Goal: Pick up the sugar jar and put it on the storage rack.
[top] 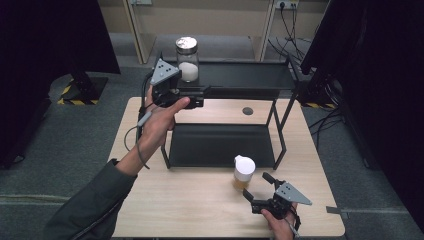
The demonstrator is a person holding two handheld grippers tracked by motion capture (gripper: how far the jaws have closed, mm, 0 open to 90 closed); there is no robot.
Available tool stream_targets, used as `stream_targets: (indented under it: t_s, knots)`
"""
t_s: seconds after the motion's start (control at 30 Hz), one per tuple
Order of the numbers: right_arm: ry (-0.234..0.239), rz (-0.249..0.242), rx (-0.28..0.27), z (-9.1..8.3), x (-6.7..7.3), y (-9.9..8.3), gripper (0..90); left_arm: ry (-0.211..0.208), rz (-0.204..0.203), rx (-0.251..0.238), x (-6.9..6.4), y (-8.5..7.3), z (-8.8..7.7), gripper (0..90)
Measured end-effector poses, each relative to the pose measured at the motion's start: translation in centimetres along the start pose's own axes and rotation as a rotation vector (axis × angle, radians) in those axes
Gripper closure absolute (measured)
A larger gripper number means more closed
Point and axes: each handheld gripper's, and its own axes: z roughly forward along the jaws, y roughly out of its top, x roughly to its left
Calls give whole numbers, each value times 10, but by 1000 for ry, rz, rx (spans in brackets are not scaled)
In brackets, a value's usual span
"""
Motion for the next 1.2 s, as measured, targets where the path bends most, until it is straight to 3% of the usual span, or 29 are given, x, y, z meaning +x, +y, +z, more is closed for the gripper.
stream_targets:
  t_s: [0.17,0.7,0.8,1.2]
  knots:
    - [1,0,0,0,0,0,7,-27,-19,-16,0,-12,-9,2]
    - [1,-1,1,0,0,0,7,-137,-9,-30,-10,-48,-30,3]
    - [1,-2,1,0,0,0,7,-150,8,-38,-14,-56,-34,3]
    - [2,-3,1,0,0,0,7,-193,9,-47,-19,-87,-44,3]
